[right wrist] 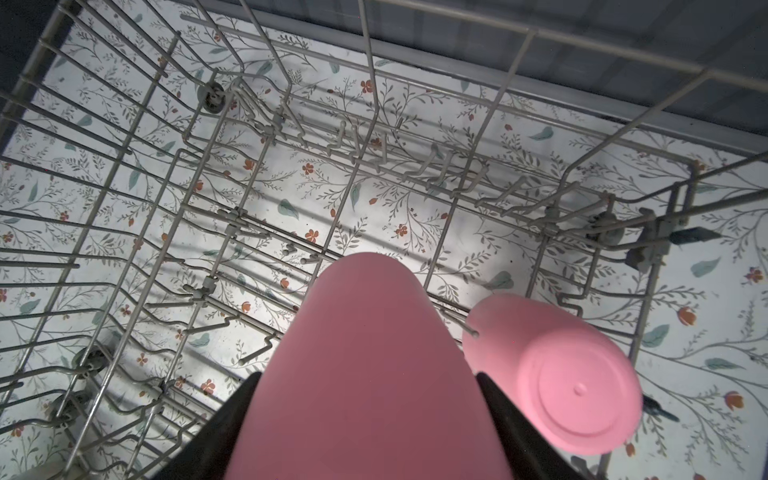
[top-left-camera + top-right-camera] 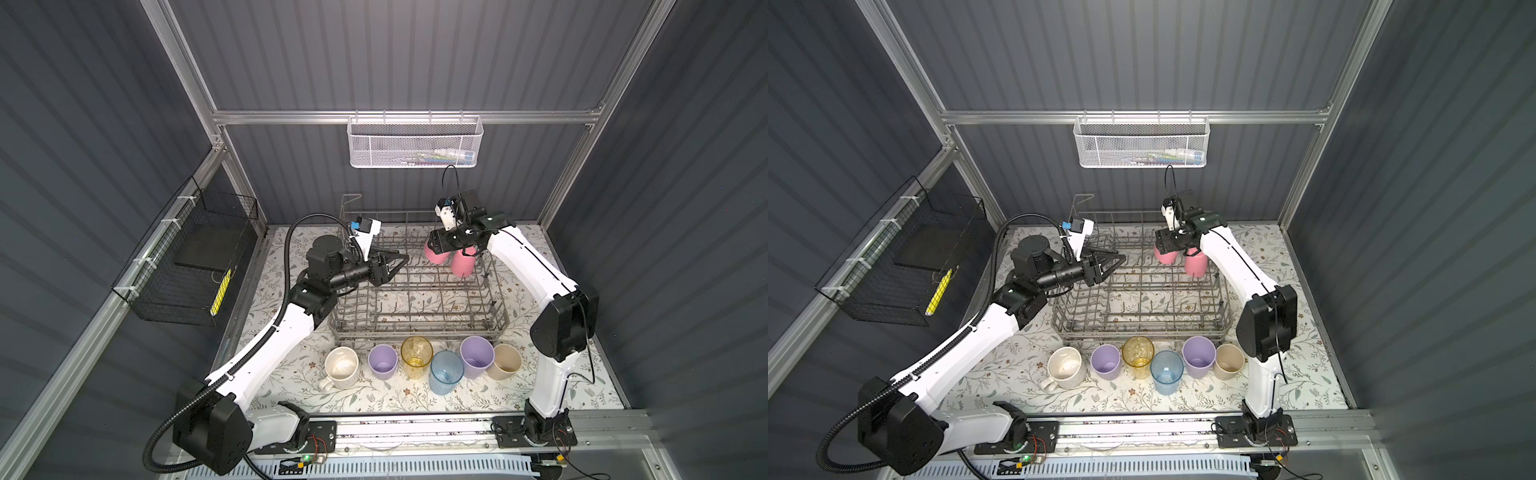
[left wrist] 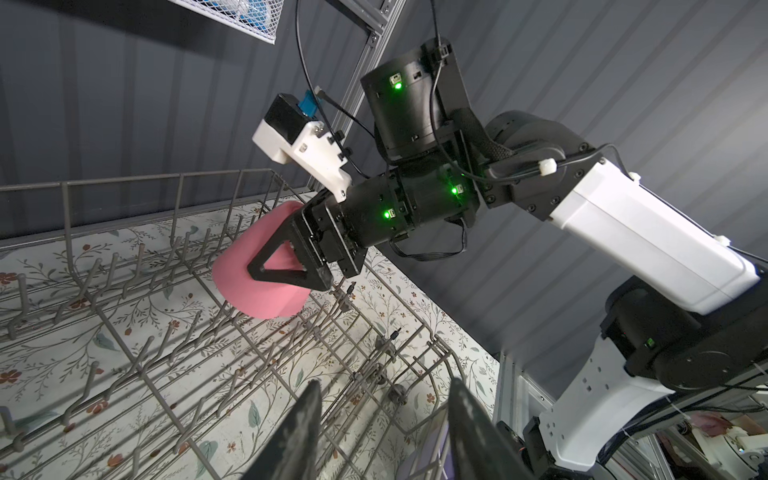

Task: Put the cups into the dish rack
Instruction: 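Lower the held cup onto the rack tines beside the first pink cup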

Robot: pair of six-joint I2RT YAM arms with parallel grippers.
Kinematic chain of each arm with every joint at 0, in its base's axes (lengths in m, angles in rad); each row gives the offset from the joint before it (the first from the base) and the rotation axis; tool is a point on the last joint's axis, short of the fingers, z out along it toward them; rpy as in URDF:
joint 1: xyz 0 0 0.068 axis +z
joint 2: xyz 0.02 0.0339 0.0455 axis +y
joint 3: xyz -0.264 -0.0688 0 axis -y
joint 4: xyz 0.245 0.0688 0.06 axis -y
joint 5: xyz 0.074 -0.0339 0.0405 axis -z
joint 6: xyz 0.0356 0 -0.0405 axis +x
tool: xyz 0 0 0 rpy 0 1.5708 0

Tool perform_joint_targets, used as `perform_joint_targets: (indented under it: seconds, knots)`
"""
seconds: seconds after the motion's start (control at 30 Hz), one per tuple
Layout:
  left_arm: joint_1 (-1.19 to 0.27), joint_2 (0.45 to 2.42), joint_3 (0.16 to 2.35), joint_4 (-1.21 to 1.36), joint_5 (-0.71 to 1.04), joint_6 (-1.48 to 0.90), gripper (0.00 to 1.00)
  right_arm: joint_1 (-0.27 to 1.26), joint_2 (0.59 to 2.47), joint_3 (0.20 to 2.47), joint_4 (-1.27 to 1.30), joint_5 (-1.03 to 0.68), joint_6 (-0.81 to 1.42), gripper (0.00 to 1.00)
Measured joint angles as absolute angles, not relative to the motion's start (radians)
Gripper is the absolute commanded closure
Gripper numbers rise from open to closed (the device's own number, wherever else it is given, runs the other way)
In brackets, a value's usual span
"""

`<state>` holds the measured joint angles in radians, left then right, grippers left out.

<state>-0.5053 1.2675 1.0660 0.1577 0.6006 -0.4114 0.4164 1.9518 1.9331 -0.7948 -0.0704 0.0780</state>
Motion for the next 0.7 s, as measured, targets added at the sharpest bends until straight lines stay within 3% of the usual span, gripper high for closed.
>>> perform_joint_targets:
  seconds: [0.7]
  knots:
    - [-0.505,1.246,1.042,0.150,0.601,-0.402,0.52,0.418,2.057,2.028,-0.828,-0.011,0.059,0.40]
